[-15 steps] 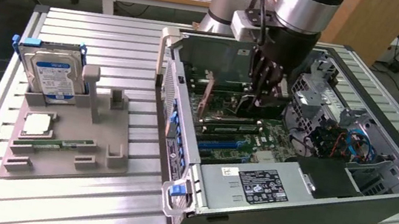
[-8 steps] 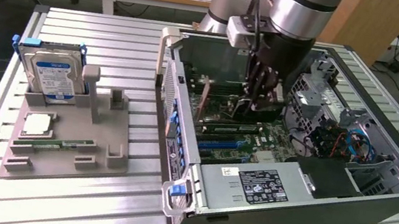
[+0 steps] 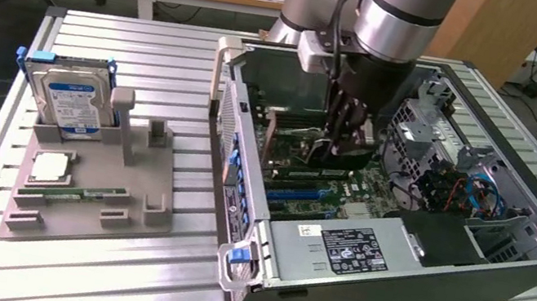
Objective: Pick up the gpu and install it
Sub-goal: 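Insert the gpu into the slot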
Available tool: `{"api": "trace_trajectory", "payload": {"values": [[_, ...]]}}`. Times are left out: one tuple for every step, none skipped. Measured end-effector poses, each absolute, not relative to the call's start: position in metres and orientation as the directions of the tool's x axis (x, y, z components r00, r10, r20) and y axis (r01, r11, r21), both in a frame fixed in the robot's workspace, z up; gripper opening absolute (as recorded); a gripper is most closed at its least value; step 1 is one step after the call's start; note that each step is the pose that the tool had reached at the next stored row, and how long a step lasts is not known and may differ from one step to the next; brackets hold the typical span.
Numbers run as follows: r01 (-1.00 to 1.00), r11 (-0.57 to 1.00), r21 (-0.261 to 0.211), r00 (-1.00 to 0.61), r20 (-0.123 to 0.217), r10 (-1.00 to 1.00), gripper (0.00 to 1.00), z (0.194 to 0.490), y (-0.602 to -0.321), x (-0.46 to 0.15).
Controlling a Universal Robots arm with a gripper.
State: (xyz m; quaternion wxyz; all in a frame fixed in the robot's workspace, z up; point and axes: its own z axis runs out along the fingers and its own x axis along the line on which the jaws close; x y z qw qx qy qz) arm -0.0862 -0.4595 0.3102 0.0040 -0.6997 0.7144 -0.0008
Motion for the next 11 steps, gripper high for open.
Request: {"api": "trace_trajectory", "payload": {"values": [[-1.000,0.021,-0.007,-0.021,-0.004,-1.000,0.26,0.308,-0.460,-0.086],[-1.000,0.021,-0.007,-0.021,-0.004,-1.000,0.26,0.307,-0.460,-0.086],[-1.000,0.021,-0.007,-0.021,-0.004,-1.000,0.26,0.305,-0.460,-0.086],[-1.000,0.021,-0.007,-0.021,-0.004,-1.000,0.26,0.303,-0.460,-0.086],[-1.000,0.021,-0.007,-0.021,-0.005,-1.000,0.26,0.301,-0.460,-0.087],[-1.000,0.021,-0.007,-0.021,-0.004,-1.000,0.26,0.299,-0.460,-0.087],[-1.000,0.021,-0.007,-0.021,-0.004,-1.000,0.26,0.297,-0.460,-0.087],[-1.000,0.021,-0.007,-0.021,-0.005,-1.000,0.26,0.296,-0.460,-0.087],[-1.000,0.021,-0.006,-0.021,-0.005,-1.000,0.26,0.294,-0.460,-0.088],[-1.000,0.021,-0.006,-0.021,-0.005,-1.000,0.26,0.292,-0.460,-0.088],[-1.000,0.020,-0.006,-0.020,-0.004,-1.000,0.26,0.290,-0.460,-0.088]]}}
